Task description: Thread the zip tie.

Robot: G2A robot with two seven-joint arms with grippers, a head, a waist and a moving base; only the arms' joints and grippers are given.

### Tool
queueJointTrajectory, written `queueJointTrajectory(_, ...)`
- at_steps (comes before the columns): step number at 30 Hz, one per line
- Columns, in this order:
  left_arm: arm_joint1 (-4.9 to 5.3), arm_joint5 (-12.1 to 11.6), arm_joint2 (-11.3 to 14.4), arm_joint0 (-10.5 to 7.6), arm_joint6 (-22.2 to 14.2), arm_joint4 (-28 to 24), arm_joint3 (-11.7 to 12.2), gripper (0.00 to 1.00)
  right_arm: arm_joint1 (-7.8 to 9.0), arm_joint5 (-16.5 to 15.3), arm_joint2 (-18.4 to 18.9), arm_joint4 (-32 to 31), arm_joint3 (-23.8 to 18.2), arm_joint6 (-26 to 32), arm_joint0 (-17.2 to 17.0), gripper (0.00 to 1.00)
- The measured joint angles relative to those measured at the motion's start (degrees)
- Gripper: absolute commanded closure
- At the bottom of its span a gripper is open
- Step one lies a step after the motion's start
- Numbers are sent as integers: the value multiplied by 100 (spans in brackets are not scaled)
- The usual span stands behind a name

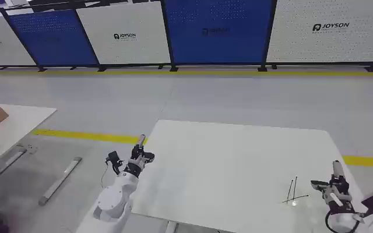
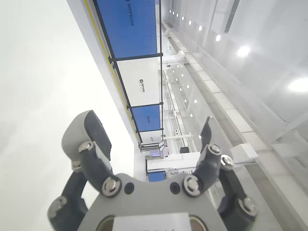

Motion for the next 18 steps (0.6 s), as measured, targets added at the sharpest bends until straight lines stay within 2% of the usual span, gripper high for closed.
queueJointTrajectory(1,0,0,0,0,0,0,0,22,0,0,0,0,0,0,0,22)
queueJointTrajectory(2,0,0,0,0,0,0,0,22,0,0,0,0,0,0,0,0)
queueJointTrajectory(3,0,0,0,0,0,0,0,22,0,0,0,0,0,0,0,0)
queueJointTrajectory(4,0,0,0,0,0,0,0,0,0,0,0,0,0,0,0,0)
queueJointTrajectory(5,0,0,0,0,0,0,0,0,0,0,0,0,0,0,0,0)
queueJointTrajectory(6,0,0,0,0,0,0,0,0,0,0,0,0,0,0,0,22)
queueJointTrajectory(7,0,0,0,0,0,0,0,0,0,0,0,0,0,0,0,22)
queueJointTrajectory(8,0,0,0,0,0,0,0,0,0,0,0,0,0,0,0,0)
queueJointTrajectory(12,0,0,0,0,0,0,0,0,19,52,82,-58,18,235,27,0)
queueJointTrajectory(18,0,0,0,0,0,0,0,0,162,472,693,-171,81,1829,100,0)
